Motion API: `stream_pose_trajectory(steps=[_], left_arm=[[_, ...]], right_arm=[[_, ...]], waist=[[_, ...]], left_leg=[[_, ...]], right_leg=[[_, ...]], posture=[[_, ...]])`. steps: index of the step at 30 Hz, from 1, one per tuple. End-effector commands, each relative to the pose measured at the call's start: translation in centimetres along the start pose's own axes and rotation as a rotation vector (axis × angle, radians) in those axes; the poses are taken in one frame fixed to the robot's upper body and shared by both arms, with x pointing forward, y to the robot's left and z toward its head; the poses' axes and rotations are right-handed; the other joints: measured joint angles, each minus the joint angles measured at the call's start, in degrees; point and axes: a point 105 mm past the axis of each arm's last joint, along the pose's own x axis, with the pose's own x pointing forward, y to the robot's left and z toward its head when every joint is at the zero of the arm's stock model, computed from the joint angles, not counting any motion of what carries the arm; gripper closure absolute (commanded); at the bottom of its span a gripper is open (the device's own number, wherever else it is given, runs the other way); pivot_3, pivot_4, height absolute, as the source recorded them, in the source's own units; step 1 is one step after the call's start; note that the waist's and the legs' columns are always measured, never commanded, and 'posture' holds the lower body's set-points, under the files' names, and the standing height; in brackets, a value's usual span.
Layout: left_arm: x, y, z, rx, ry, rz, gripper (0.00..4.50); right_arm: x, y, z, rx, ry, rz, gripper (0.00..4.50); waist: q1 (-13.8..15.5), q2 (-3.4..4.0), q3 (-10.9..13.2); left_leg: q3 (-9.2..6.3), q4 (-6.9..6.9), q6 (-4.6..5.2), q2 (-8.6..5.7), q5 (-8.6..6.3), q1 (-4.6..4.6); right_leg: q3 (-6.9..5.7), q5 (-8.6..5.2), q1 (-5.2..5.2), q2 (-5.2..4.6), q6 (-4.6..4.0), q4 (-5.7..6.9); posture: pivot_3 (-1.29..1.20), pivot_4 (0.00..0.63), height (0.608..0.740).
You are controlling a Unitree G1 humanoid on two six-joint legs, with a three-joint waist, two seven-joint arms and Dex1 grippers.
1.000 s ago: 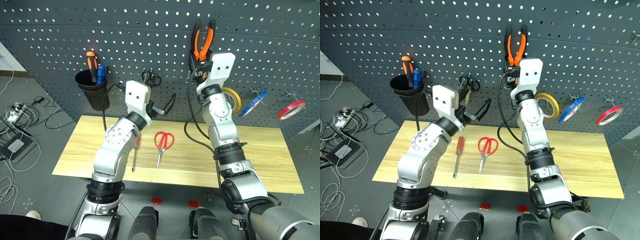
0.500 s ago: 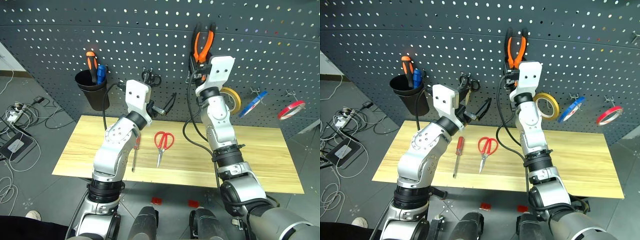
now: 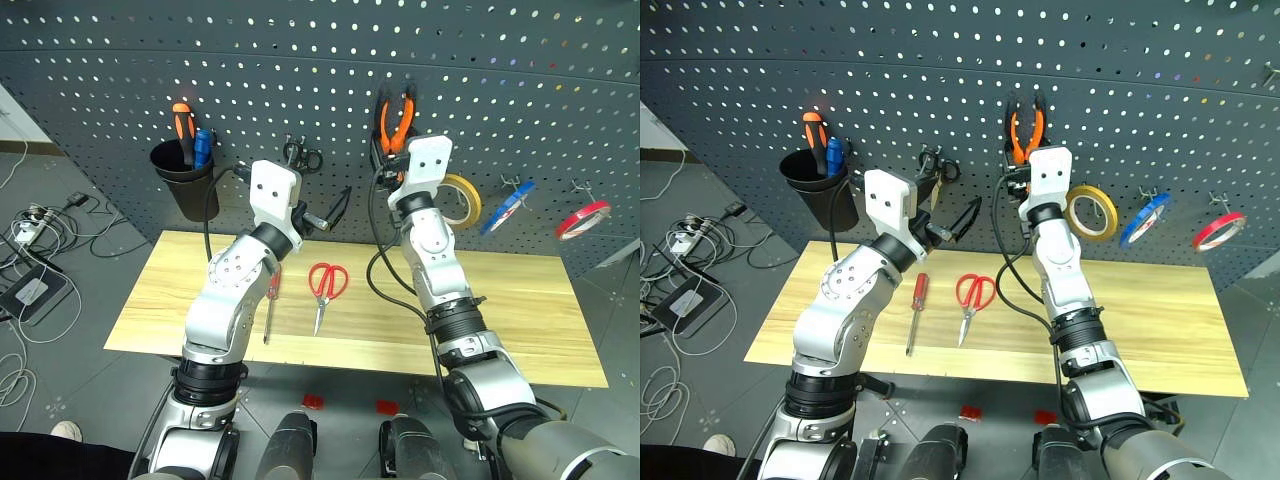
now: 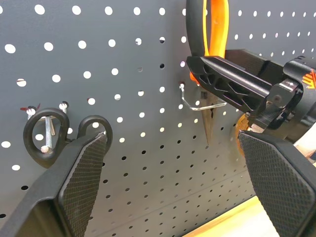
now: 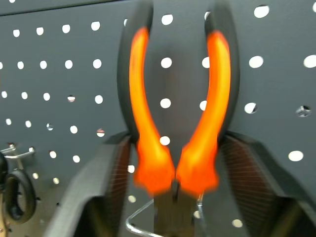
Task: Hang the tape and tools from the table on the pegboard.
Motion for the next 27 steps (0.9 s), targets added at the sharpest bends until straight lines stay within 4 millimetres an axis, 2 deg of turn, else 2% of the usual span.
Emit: stream_pose_trajectory(steps=[1,8,12,18,27], left_arm=[[0.0,-0.5,1.4,0.016,-0.052,-0.019,0.0],[-0.1,-0.5,1.1,0.01,-0.045,-0.016,0.0],[-0.3,-0.6,0.8,0.004,-0.038,-0.02,0.0],[-0.5,-0.7,0.3,-0.009,-0.023,-0.02,0.0],[-2.5,-0.7,-3.7,-0.009,0.121,0.048,0.0]], right_arm=[[0.6,-0.2,2.1,-0.012,-0.078,-0.001,0.03],[-0.2,-0.1,1.6,0.025,-0.05,0.033,0.03],[-2.1,1.3,1.0,0.093,-0.003,0.176,0.03],[-4.3,1.1,1.0,0.08,0.04,0.246,0.03],[-8.2,-0.4,0.6,0.026,0.161,0.364,0.03]], waist=[[-0.02,0.0,0.0],[-0.08,-0.01,0.01],[-0.07,0.0,0.03],[-0.11,0.0,0.11],[-0.12,-0.06,0.58]], left_leg=[[0.0,0.0,0.0,0.0,0.0,0.0],[-0.01,0.0,0.0,0.0,0.0,0.0],[-0.02,0.0,0.02,0.0,-0.01,0.0],[-0.05,0.01,0.03,0.0,-0.02,0.0],[-0.12,0.02,0.12,-0.01,-0.07,0.01]], right_leg=[[0.0,0.0,0.0,0.0,0.0,0.0],[0.0,0.0,0.01,0.0,0.0,-0.01],[0.0,0.0,0.02,0.0,0.0,-0.02],[0.0,0.0,0.02,0.0,0.0,-0.01],[0.0,0.0,0.08,-0.01,0.0,-0.04]], posture=[[0.25,0.204,0.74],[0.24,0.212,0.74],[0.24,0.217,0.74],[0.22,0.227,0.74],[0.18,0.269,0.74]])
